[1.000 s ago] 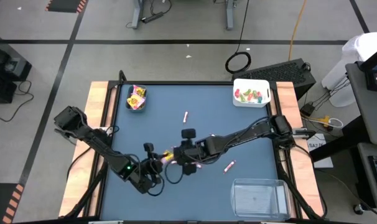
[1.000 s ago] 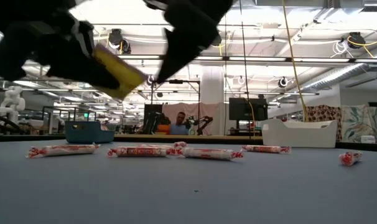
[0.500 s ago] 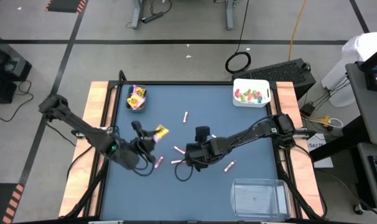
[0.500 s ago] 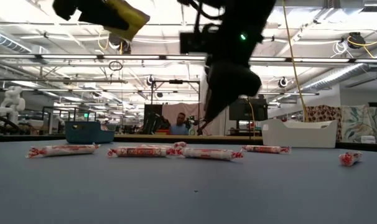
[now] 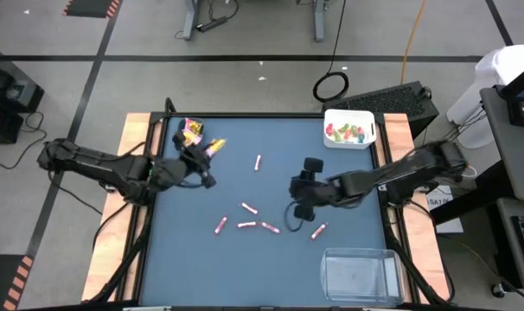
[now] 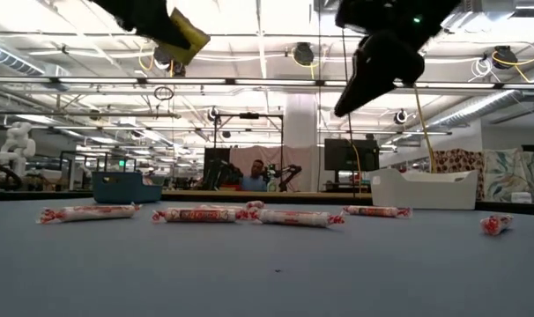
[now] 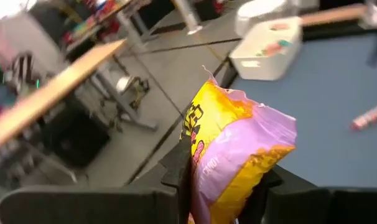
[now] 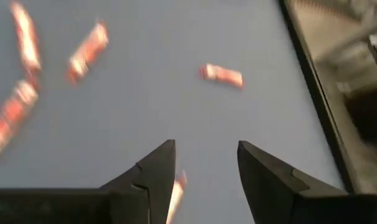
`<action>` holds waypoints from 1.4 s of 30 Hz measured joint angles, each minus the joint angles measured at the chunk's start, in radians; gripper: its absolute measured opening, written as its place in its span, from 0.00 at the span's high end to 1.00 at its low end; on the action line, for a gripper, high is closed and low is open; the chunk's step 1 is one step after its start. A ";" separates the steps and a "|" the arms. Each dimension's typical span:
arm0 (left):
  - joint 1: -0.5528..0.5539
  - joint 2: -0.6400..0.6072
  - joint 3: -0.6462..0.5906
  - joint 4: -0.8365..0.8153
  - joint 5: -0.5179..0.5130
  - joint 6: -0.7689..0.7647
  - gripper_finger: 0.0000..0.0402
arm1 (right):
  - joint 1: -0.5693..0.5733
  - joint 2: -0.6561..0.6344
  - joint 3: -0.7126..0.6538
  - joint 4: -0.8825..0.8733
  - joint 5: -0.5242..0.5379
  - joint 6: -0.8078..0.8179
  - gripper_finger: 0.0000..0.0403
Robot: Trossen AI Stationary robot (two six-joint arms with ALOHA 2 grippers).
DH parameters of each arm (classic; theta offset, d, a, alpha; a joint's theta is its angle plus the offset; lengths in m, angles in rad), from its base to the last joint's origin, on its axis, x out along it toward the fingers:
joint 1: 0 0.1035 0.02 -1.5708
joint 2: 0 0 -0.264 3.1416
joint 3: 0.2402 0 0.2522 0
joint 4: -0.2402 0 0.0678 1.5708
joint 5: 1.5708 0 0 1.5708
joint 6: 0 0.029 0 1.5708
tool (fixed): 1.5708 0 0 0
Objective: Sort candy
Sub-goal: Put the yellow candy pack into the blue bin
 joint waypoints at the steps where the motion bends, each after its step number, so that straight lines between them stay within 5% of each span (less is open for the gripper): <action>1: 0.021 -0.001 0.000 0.000 0.004 -0.037 0.77 | -0.003 -0.045 -0.067 0.102 -0.008 -0.017 0.59; 8: 0.106 0.002 0.000 0.031 0.133 -0.348 0.77 | -0.005 -0.180 -0.437 0.828 -0.013 -0.093 0.59; 13: 0.104 0.002 0.000 0.123 0.185 -0.564 0.77 | -0.011 -0.158 -0.547 1.108 -0.059 -0.126 0.59; 20: 0.098 0.008 0.001 0.171 0.184 -0.564 0.77 | -0.024 -0.139 -0.553 1.174 -0.190 -0.194 0.59; 42: 0.098 0.008 0.001 0.209 0.237 -0.563 0.77 | -0.023 -0.138 -0.553 1.207 -0.194 -0.143 0.59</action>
